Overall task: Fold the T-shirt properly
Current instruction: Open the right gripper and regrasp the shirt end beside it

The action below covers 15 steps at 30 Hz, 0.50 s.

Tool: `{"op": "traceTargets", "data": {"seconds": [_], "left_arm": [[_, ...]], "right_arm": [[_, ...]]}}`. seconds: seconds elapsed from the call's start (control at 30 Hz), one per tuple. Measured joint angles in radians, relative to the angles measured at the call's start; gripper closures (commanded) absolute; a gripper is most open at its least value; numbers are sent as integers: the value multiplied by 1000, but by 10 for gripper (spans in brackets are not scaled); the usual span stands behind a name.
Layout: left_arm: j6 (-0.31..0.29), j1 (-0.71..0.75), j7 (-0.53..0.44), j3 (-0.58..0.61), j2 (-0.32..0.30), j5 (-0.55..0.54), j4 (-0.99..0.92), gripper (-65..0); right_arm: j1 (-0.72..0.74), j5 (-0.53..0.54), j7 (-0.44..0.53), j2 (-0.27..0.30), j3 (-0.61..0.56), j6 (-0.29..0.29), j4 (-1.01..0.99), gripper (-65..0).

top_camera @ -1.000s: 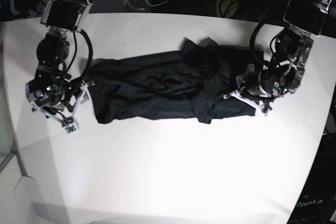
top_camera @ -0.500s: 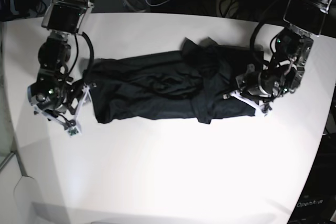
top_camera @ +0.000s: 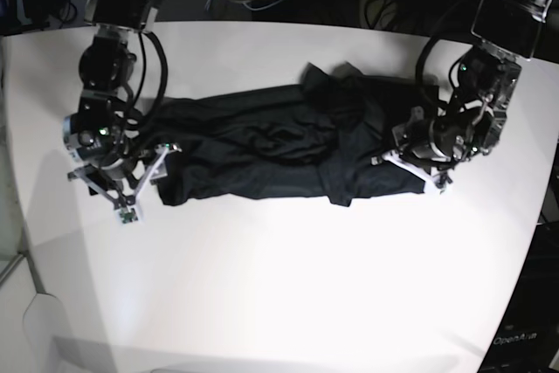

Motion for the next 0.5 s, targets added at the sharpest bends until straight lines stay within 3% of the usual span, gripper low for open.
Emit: {"op": "traceTargets", "data": {"seconds": [0.13, 0.23, 0.3, 0.4, 0.5], "left_arm": [[-1, 0, 1, 0, 0, -3, 0, 0], [0, 0, 0, 0, 0, -2, 0, 0], [0, 0, 2, 0, 0, -2, 0, 0], [0, 0, -2, 0, 0, -2, 0, 0], [0, 0, 3, 0, 0, -3, 0, 0]], "right_arm": [[7, -3, -61, -19, -16, -51, 1, -371], [23, 5, -63, -32, -35, -127, -2, -371], [28, -3, -64, -34, -53, -146, -2, -372], [27, 8, -63, -49, -69, -142, -21, -373], [27, 4, -68, -66, -56, -42, -69, -373]]}}
